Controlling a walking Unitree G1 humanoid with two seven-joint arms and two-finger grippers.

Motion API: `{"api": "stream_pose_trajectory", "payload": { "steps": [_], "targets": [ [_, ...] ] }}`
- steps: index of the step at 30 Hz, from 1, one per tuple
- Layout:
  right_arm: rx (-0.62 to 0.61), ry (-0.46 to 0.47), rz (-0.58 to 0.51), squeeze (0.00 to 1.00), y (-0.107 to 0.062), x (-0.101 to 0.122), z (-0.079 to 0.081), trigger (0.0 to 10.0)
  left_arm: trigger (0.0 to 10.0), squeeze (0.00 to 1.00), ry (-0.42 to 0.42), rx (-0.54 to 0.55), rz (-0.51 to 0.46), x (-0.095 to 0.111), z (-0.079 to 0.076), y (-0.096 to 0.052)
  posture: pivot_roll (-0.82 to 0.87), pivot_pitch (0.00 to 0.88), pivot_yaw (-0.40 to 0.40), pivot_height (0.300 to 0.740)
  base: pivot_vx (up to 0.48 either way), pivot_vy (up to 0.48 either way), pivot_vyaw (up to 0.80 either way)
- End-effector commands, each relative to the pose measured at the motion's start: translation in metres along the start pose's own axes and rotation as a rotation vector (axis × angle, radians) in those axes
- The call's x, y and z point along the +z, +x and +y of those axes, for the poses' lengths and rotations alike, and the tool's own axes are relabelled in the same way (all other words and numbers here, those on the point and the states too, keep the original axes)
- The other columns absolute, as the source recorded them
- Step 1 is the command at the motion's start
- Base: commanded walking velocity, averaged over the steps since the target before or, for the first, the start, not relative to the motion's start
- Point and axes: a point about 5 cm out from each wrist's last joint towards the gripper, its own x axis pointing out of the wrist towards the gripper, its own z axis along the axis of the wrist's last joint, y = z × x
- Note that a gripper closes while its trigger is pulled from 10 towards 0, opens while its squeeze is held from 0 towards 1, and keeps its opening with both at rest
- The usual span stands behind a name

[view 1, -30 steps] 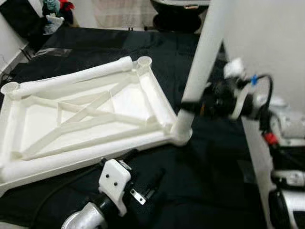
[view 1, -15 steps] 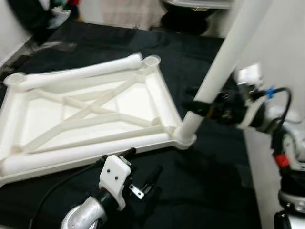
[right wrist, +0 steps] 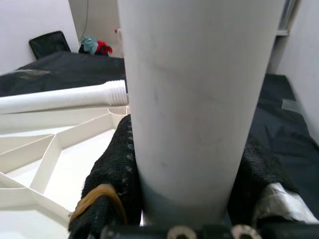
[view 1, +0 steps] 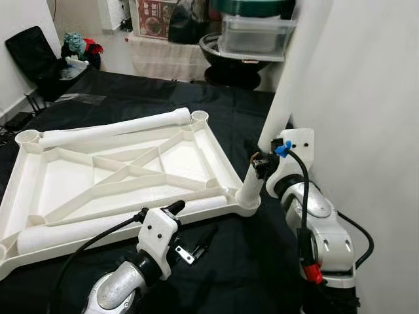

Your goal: Building children table

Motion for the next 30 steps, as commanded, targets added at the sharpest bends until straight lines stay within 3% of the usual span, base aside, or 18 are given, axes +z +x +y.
{"api": "stream_pose_trajectory", "payload": {
  "steps": [1, 3, 4, 5, 6, 7, 8, 9, 10, 21, 22, 24, 25, 26, 27, 30],
  "targets": [
    [0.0, 0.045, 0.287, 0.0, 0.0, -0.046, -0.001, 10.0, 10.0, 0.0, 0.0, -0.003, -0.011, 0.003, -0.001, -0.003, -0.02, 0.123, -0.044, 0.74, 0.0, 0.0, 0.0],
    [0.0, 0.045, 0.287, 0.0, 0.0, -0.046, -0.001, 10.0, 10.0, 0.0, 0.0, -0.003, -0.011, 0.003, -0.001, -0.003, -0.02, 0.123, -0.044, 0.74, 0.0, 0.0, 0.0],
    [0.04, 0.106, 0.291, 0.0, 0.0, -0.042, 0.001, 10.0, 10.0, 0.0, -0.003, -0.012, -0.01, 0.005, -0.002, -0.005, -0.02, 0.14, -0.036, 0.74, 0.0, 0.0, 0.0],
    [0.04, 0.106, 0.291, 0.0, 0.0, -0.042, 0.001, 10.0, 10.0, 0.0, -0.003, -0.012, -0.01, 0.005, -0.002, -0.005, -0.02, 0.14, -0.036, 0.74, 0.0, 0.0, 0.0],
    [0.263, 0.179, 0.266, 1.0, 0.002, -0.031, 0.004, 10.0, 10.0, 0.0, -0.009, -0.027, -0.005, 0.006, -0.005, -0.009, -0.02, 0.17, -0.022, 0.74, 0.0, 0.0, 0.0],
    [0.263, 0.179, 0.266, 1.0, 0.002, -0.031, 0.004, 10.0, 10.0, 0.0, -0.009, -0.027, -0.005, 0.006, -0.005, -0.009, -0.02, 0.17, -0.022, 0.74, 0.0, 0.0, 0.0],
    [0.509, 0.186, 0.184, 1.0, -0.004, -0.013, 0.005, 10.0, 10.0, 0.0, -0.015, -0.039, -0.001, 0.008, -0.007, -0.012, -0.01, 0.186, -0.013, 0.74, 0.0, 0.0, 0.0],
    [0.676, 0.17, 0.129, 1.0, -0.011, 0.0, 0.006, 10.0, 10.0, 0.0, -0.019, -0.046, 0.001, 0.01, -0.009, -0.015, -0.01, 0.19, -0.01, 0.74, 0.0, 0.0, 0.0],
    [0.769, 0.152, 0.104, 1.0, -0.015, 0.006, 0.006, 10.0, 10.0, 0.0, -0.02, -0.048, 0.001, 0.011, -0.01, -0.016, -0.01, 0.19, -0.01, 0.74, 0.0, 0.0, 0.0],
    [0.793, 0.144, 0.103, 1.0, -0.018, 0.009, 0.006, 10.0, 10.0, 0.0, -0.021, -0.049, -0.001, 0.011, -0.01, -0.016, -0.01, 0.19, -0.01, 0.74, 0.0, 0.0, 0.0],
    [0.891, 0.081, 0.039, 0.0, -0.008, 0.024, -0.016, 10.0, 10.0, 0.0, -0.026, -0.064, 0.008, 0.014, -0.014, -0.022, 0.04, 0.267, 0.03, 0.74, 0.0, 0.0, 0.0],
    [0.891, 0.081, 0.039, 0.0, -0.008, 0.024, -0.016, 10.0, 10.0, 0.0, -0.026, -0.064, 0.008, 0.014, -0.014, -0.022, 0.04, 0.267, 0.03, 0.74, 0.0, 0.0, 0.0],
    [0.949, 0.016, -0.007, 0.0, 0.0, 0.04, -0.036, 8.4, 10.0, 0.0, -0.032, -0.076, 0.018, 0.016, -0.019, -0.027, 0.04, 0.266, 0.03, 0.74, 0.0, 0.0, 0.0],
    [1.011, -0.031, -0.053, 0.0, 0.003, 0.057, -0.051, 0.0, 10.0, 0.0, -0.036, -0.084, 0.025, 0.018, -0.021, -0.029, 0.04, 0.257, 0.027, 0.74, 0.0, 0.0, 0.0],
    [1.011, -0.031, -0.053, 0.0, 0.003, 0.057, -0.051, 0.0, 10.0, 0.0, -0.036, -0.084, 0.025, 0.018, -0.021, -0.029, 0.04, 0.257, 0.027, 0.74, 0.0, 0.0, 0.0],
    [1.095, -0.076, -0.095, 0.0, -0.006, 0.079, -0.074, 0.0, 10.0, 0.0, -0.041, -0.089, 0.032, 0.016, -0.022, -0.028, 0.03, 0.23, 0.016, 0.74, 0.0, 0.0, 0.0]
  ]
}}
